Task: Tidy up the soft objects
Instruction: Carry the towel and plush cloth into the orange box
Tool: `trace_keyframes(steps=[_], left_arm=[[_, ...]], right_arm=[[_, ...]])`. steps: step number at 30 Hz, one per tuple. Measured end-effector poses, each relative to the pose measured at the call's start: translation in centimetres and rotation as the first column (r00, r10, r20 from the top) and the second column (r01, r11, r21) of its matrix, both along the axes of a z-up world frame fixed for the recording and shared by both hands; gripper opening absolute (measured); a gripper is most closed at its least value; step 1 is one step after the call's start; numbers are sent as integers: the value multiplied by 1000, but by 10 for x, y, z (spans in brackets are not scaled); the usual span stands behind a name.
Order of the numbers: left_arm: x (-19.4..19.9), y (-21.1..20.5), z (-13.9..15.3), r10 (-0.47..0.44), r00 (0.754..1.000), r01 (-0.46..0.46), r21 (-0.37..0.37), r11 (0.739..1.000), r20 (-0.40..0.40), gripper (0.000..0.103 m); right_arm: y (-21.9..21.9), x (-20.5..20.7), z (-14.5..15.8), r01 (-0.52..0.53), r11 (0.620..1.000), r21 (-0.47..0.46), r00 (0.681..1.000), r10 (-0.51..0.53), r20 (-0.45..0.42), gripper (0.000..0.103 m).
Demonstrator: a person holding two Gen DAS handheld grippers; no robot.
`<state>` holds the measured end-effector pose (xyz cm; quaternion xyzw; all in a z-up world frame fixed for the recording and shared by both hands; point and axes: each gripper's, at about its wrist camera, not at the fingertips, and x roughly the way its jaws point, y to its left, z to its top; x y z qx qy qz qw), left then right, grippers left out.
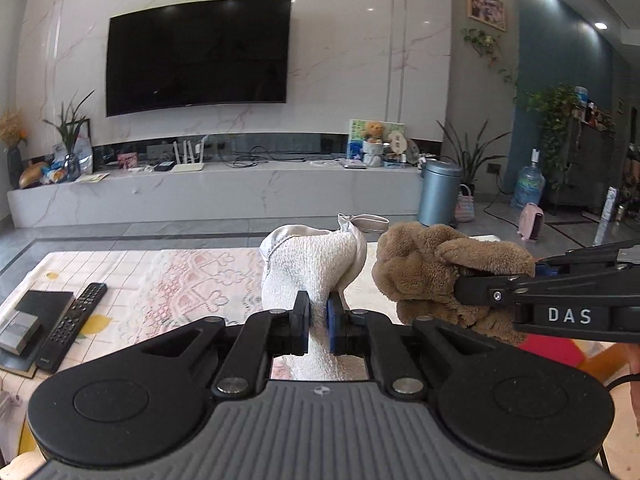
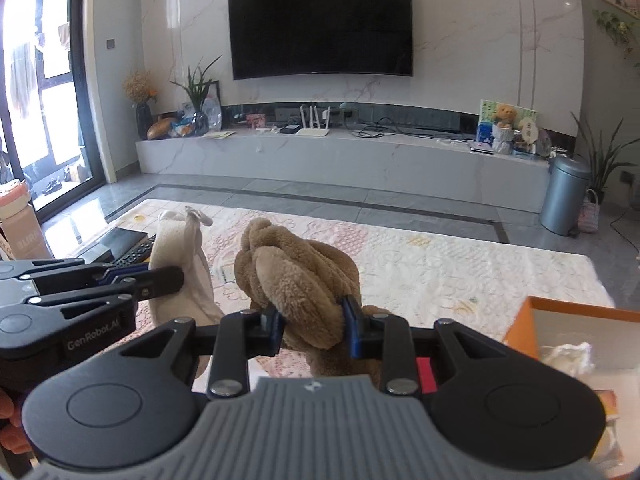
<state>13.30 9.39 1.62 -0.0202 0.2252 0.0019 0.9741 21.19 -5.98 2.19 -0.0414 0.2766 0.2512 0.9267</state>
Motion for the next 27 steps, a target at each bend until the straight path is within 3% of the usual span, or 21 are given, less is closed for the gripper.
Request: trace_keyframes(steps=[7, 14, 20, 27], left_arm=[[-2, -51, 19, -110, 993, 110, 9, 994, 33, 9], [16, -117, 32, -260, 965, 259, 18, 966, 48, 9], [42, -171, 30, -370, 929, 370, 12, 929, 17, 9], [74, -216, 12, -439, 897, 440, 18, 898, -49, 9]], right_arm=[[-55, -14, 10, 81, 997, -20, 996, -80, 30, 29], [-119, -15, 17, 191, 980, -51, 981, -189, 41, 29], [-168, -5, 17, 279, 957, -86, 960, -276, 36, 29], [-200, 20, 4, 344, 925, -161, 938, -346, 18, 29]])
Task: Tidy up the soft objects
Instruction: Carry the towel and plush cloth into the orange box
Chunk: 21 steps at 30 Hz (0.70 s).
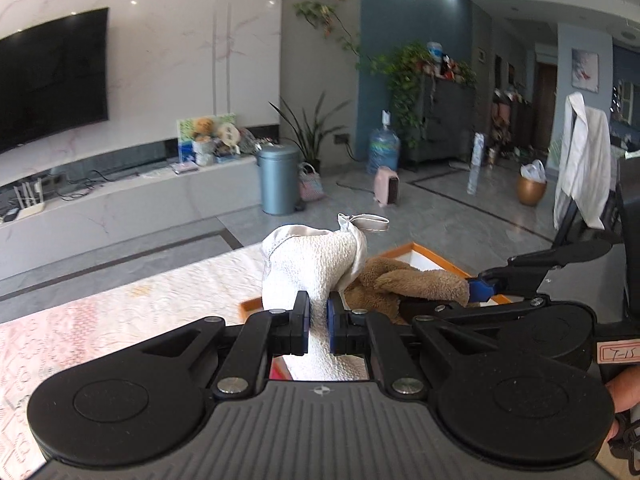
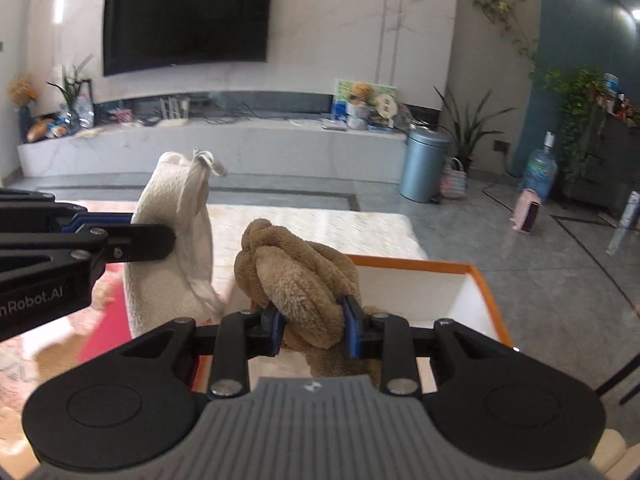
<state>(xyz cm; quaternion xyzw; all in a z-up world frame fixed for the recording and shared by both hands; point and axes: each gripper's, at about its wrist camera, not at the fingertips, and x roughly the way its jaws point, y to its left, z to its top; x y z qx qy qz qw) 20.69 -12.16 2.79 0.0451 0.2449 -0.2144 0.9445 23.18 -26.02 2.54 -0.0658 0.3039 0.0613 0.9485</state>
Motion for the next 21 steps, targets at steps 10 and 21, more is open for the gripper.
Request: trace_keyframes(steps=[10, 21], left_arm=[[43, -27, -52, -34, 991, 46, 86, 995, -130, 9], [64, -42, -87, -30, 969, 86, 221, 972, -246, 10]], right_arm=[[-25, 46, -44, 16, 995, -99, 994, -27, -105, 29], [-34, 77, -87, -20, 987, -160, 977, -15, -215, 30]])
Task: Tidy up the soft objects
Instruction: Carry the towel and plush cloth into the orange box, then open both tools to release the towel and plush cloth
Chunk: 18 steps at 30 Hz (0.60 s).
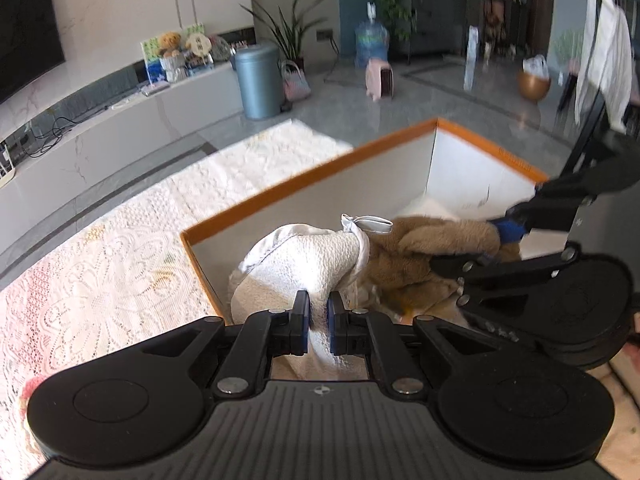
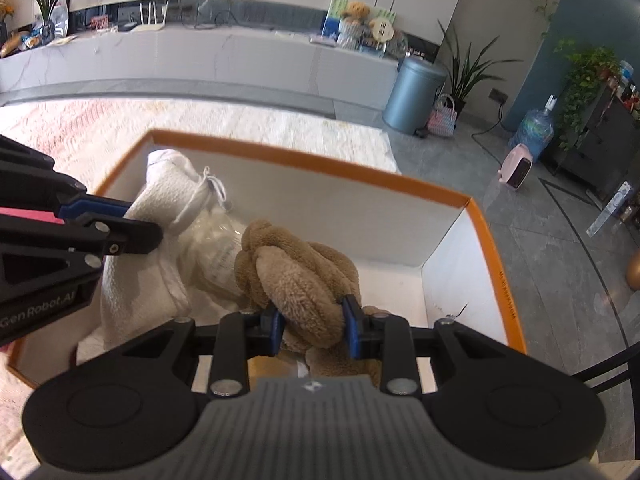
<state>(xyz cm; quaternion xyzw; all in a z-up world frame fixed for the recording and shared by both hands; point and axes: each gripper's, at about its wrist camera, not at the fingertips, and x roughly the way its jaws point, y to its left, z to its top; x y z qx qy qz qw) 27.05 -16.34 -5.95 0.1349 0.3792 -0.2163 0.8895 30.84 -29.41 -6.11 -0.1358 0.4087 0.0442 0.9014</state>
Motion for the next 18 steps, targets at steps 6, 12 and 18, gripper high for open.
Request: trace_keyframes(steps=[6, 12, 18], left_arm=[[2, -8, -9, 7, 999, -4, 69, 998, -53, 10], [2, -9, -10, 7, 997, 0, 96, 995, -73, 22], [-5, -10, 2, -9, 1000, 12, 96, 995, -30, 44]], right_arm=[[3, 1, -14, -32, 999, -42, 999, 31, -33, 31], [0, 0, -12, -34, 999, -32, 998, 33, -46, 36], [4, -9, -5, -72, 996, -60, 997, 70, -40, 54]])
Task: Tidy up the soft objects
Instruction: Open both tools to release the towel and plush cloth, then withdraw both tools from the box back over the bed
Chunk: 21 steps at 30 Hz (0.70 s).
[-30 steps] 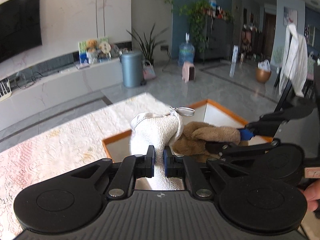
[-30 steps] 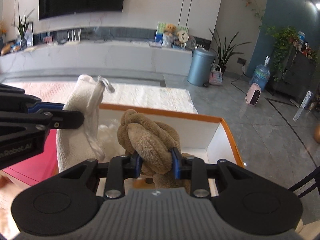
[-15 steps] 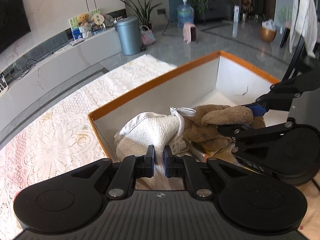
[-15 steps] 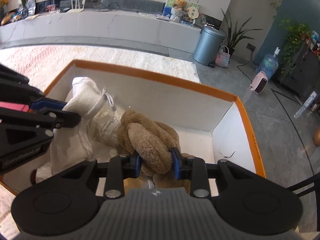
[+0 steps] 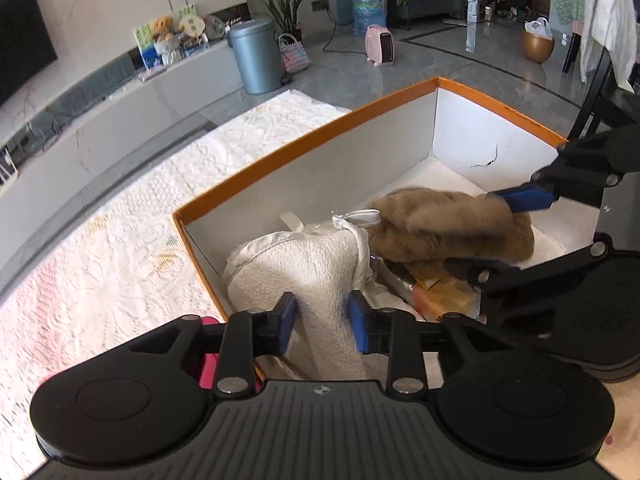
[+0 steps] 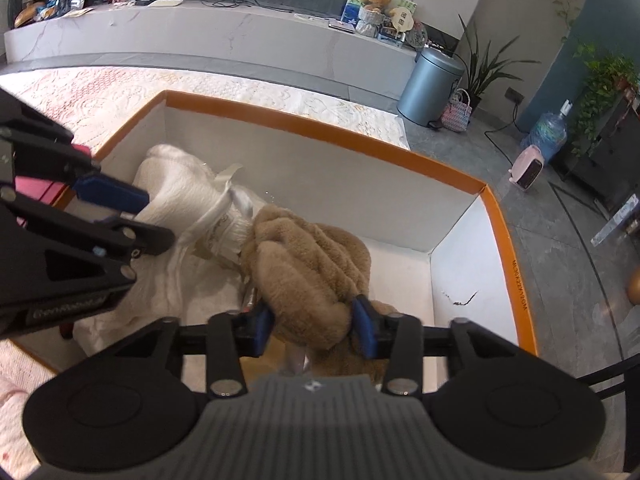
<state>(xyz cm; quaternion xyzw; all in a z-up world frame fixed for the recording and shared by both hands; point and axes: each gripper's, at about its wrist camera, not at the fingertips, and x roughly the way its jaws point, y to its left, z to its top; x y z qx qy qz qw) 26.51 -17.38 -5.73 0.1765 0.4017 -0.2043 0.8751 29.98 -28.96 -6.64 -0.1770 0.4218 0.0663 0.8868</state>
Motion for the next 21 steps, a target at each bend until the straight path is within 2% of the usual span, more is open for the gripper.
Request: trace_keyframes(steps=[1, 3, 10, 14, 21], left_arm=[[-2, 1, 2, -3, 1000, 3, 1, 1000, 8, 51], [-7, 4, 8, -11, 1000, 11, -4, 1000, 18, 54], [-26, 18, 25, -15, 998, 16, -17, 1000, 56, 64], [-44, 34, 38, -2, 996, 8, -65, 998, 91, 65], [-82, 77, 49, 106, 985, -84, -157, 984, 139, 65]], right_arm=[[2, -3, 1, -12, 1000, -14, 1000, 12, 3, 57], [4, -8, 6, -24, 999, -38, 1000, 25, 13, 66], [6, -23, 21, -21, 999, -30, 1000, 21, 4, 73], [9, -38, 32, -3, 1000, 9, 999, 2, 33, 84], [32, -79, 51, 22, 993, 113, 989, -38, 142, 85]])
